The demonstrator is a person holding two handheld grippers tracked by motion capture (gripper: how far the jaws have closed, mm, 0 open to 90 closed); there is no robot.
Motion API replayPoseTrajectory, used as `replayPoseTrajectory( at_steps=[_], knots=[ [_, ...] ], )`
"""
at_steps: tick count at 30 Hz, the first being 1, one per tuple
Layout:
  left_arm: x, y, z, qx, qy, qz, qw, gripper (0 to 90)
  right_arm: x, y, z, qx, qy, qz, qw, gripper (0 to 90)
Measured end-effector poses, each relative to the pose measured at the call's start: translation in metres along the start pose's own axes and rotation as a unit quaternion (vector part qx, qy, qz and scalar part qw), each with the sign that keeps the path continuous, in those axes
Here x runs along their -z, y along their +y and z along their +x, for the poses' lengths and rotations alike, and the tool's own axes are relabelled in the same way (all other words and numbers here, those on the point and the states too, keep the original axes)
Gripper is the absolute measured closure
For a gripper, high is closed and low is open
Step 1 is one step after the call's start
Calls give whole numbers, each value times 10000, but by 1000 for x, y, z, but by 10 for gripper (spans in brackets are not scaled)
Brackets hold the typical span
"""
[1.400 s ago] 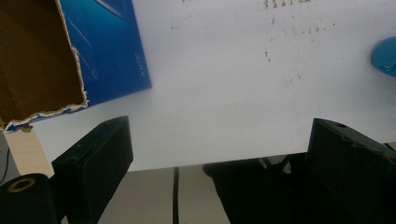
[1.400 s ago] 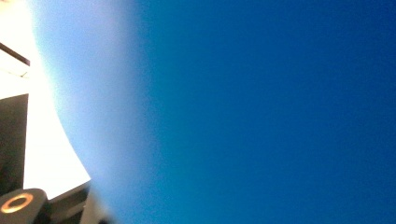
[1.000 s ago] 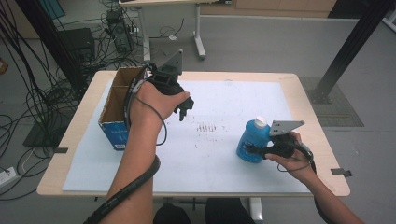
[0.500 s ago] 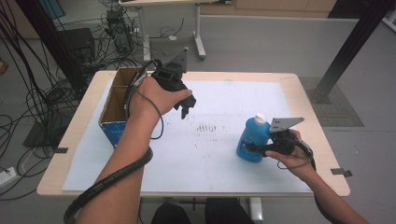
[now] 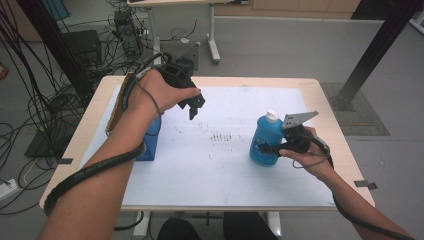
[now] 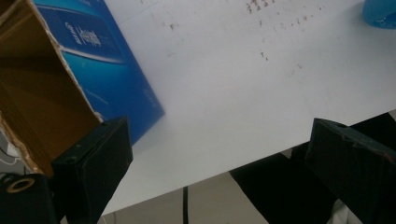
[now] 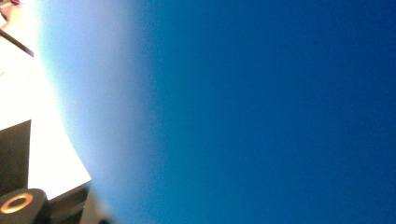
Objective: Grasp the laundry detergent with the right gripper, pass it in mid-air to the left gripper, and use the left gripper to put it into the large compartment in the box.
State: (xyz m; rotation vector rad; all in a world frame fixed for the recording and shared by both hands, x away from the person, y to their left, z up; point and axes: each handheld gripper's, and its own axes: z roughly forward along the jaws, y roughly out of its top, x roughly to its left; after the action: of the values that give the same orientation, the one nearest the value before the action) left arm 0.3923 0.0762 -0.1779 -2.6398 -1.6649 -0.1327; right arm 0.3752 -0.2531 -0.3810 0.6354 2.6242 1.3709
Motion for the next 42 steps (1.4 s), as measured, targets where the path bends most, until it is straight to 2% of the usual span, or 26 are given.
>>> replayPoseTrajectory(
  at_steps=[4,9,10,11,12,16,17,22,23,26,28,29,31,32,34,35,36,37,39,42],
  knots=[
    [7,2,6,-122,-61,-78,9999,73,1,12,-4,16,77,10,10000,442],
    [18,5,12,-516,-20,-131,9986,73,0,41,-11,118,237,45,9996,442],
    [18,5,12,-516,-20,-131,9986,72,-1,46,-11,149,258,44,9995,442],
    [21,6,11,-605,-3,-169,9980,72,-1,46,-11,149,258,44,9995,442],
    [24,7,10,-749,2,-180,9970,72,-3,58,-11,220,303,46,9993,442],
    [34,11,7,-1200,73,-278,9924,69,-10,83,-8,431,411,55,9982,442],
    [36,11,6,-1366,119,-314,9901,68,-12,89,-7,480,438,50,9979,441],
    [47,11,4,-1914,227,-507,9799,67,-25,115,0,701,603,74,9957,441],
    [47,11,4,-1914,227,-507,9799,68,-25,115,0,701,603,74,9957,441],
    [54,11,5,-2111,231,-567,9755,68,-34,129,3,794,702,47,9944,442],
    [57,12,6,-2186,214,-594,9738,68,-39,136,4,864,752,62,9934,441],
    [61,11,7,-2304,210,-643,9707,68,-45,144,5,915,806,82,9925,441],
    [65,11,7,-2458,102,-728,9665,67,-50,150,5,930,868,59,9919,442],
    [65,11,7,-2458,102,-728,9665,67,-50,150,5,930,868,59,9919,442],
    [67,11,8,-2619,54,-768,9620,68,-58,159,6,925,982,39,9909,441],
    [67,11,8,-2619,54,-768,9620,67,-58,159,6,925,982,39,9909,441],
    [67,11,8,-2697,42,-776,9598,68,-63,164,8,1000,1038,62,9895,442],
    [67,11,8,-2697,42,-776,9598,68,-63,164,8,1000,1038,62,9895,442],
    [67,11,10,-2779,-31,-792,9573,67,-70,172,11,1105,1131,93,9874,442],
    [67,11,11,-2837,-26,-739,9561,67,-78,178,15,1179,1233,99,9853,442]
  ],
)
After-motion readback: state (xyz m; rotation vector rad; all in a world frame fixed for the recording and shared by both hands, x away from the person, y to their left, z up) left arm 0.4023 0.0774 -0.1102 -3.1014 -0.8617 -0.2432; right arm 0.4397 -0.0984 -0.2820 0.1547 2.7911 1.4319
